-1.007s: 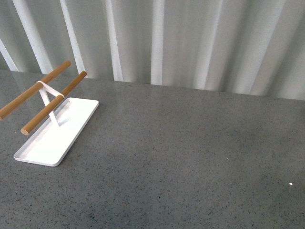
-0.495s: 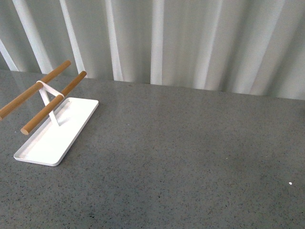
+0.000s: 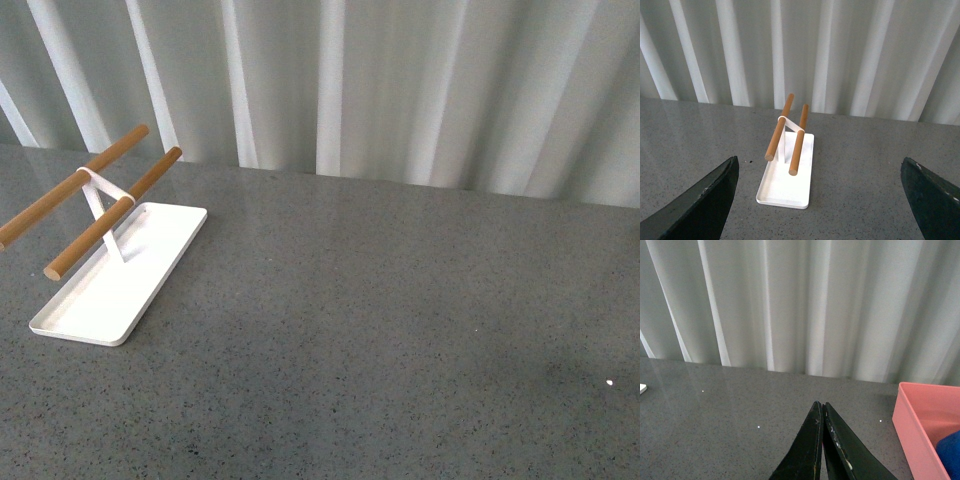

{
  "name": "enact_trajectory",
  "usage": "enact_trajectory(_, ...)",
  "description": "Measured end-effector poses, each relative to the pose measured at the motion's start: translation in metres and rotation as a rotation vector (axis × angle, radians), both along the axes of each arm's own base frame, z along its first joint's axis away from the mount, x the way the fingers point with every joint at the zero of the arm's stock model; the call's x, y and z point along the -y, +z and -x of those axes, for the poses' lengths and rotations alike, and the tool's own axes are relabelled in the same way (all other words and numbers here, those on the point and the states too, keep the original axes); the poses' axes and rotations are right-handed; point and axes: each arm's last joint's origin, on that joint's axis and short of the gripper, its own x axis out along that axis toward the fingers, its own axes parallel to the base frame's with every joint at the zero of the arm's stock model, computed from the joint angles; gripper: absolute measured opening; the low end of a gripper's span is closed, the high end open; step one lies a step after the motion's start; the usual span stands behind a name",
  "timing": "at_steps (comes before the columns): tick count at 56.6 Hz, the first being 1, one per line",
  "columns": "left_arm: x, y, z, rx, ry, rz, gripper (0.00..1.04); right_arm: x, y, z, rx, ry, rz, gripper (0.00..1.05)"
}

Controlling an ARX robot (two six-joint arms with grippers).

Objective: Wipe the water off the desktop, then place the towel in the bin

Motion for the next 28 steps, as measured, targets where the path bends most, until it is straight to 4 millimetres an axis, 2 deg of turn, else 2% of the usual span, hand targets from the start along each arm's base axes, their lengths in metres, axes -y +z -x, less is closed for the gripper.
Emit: enact_trajectory(28, 0.000, 0.000, 0.000, 0.000, 0.000, 0.000, 0.98, 0.000, 0.001, 0.014, 0.006, -0.001, -0.002, 0.03)
